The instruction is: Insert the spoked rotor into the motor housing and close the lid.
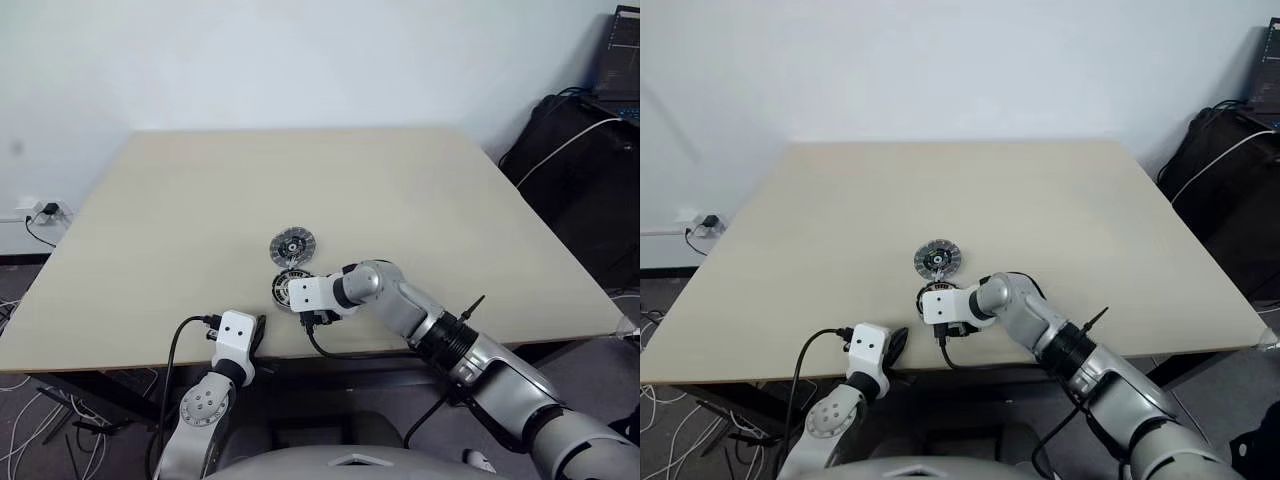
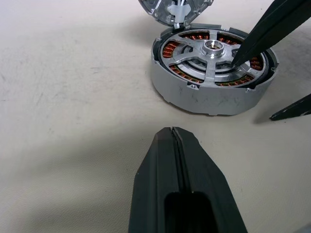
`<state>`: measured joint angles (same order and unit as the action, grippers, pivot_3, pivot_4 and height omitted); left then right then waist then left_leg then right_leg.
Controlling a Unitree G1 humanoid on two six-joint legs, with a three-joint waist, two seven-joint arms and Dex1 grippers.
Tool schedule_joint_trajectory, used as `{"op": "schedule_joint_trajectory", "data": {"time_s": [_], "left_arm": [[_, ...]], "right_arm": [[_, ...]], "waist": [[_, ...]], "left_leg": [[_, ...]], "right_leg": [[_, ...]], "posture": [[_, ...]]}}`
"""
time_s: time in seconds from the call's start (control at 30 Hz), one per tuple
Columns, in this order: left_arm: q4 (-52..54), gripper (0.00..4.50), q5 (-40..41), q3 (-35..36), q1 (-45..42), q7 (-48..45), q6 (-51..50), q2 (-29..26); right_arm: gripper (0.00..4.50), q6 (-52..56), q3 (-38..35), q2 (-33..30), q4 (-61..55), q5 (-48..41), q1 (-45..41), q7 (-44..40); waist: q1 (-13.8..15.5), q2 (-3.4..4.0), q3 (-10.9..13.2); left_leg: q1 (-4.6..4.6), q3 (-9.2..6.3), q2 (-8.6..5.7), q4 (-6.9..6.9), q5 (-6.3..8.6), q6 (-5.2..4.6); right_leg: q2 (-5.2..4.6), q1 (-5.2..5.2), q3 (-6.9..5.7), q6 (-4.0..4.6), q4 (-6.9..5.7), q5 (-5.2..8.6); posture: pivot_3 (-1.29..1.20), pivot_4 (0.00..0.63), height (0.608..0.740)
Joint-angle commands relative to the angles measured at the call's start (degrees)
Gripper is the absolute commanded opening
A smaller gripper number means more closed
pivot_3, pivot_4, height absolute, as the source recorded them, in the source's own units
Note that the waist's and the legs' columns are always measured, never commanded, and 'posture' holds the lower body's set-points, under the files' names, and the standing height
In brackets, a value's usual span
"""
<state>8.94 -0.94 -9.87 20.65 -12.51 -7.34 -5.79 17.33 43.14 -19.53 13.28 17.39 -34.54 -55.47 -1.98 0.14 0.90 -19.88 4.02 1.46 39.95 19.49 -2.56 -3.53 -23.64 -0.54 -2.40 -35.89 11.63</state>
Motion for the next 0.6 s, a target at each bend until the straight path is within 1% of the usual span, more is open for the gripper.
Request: {"op": "schedule_joint_trajectory", "data": {"time_s": [0.03,0.07,0.17,0.33,0.37,0.6], "left_arm": [[0.27,0.0,0.46,-0.29,-0.37,0.2,1.45,0.42],[0.24,0.0,0.46,-0.28,-0.39,0.21,1.47,0.43],[0.09,0.0,0.47,-0.29,-0.49,0.2,1.51,0.47],[-0.11,0.0,0.49,-0.26,-0.62,0.26,1.52,0.59],[-0.2,0.0,0.5,-0.25,-0.68,0.27,1.55,0.61],[-0.46,0.0,0.48,-0.26,-0.85,0.35,1.69,0.85]], "right_arm": [[2.54,-1.31,-1.28,0.22,1.37,0.69,-0.8,-0.04],[2.54,-1.49,-1.35,0.29,1.55,0.81,-0.77,0.01],[1.93,-1.73,-1.6,0.48,1.76,1.18,-0.68,0.32],[0.26,-1.56,-2.41,0.67,1.47,1.66,-0.54,1.0],[0.11,-1.39,-2.69,0.76,1.39,1.62,-0.47,1.15],[0.1,1.96,-5.52,1.46,-0.97,0.11,1.8,2.99]], "waist": [[0.01,0.0,0.0],[0.0,0.0,0.0],[0.01,0.0,0.0],[-0.14,0.0,0.0],[-0.16,0.0,0.01],[-0.03,-0.02,0.01]], "left_leg": [[0.0,0.0,0.0,0.0,0.0,0.0],[0.01,0.0,0.0,0.0,0.0,0.0],[0.04,0.0,0.01,0.0,-0.01,0.01],[0.04,0.0,0.01,0.0,-0.01,0.02],[0.06,0.01,0.02,0.0,-0.02,0.03],[0.07,-0.01,0.04,0.0,-0.06,0.08]], "right_leg": [[0.0,0.0,0.0,0.0,0.0,0.0],[0.0,0.01,0.0,0.0,0.0,0.0],[0.0,0.02,0.0,0.0,-0.01,0.0],[0.0,0.03,0.0,0.0,-0.01,0.0],[0.01,0.03,0.0,0.0,-0.02,0.0],[0.02,0.04,-0.03,0.03,-0.05,-0.04]], "posture": [[0.0,0.0,0.74],[0.0,0.0,0.74],[0.0,0.0,0.74],[0.0,0.0,0.74],[0.0,0.0,0.74],[0.0,0.0,0.74]]}}
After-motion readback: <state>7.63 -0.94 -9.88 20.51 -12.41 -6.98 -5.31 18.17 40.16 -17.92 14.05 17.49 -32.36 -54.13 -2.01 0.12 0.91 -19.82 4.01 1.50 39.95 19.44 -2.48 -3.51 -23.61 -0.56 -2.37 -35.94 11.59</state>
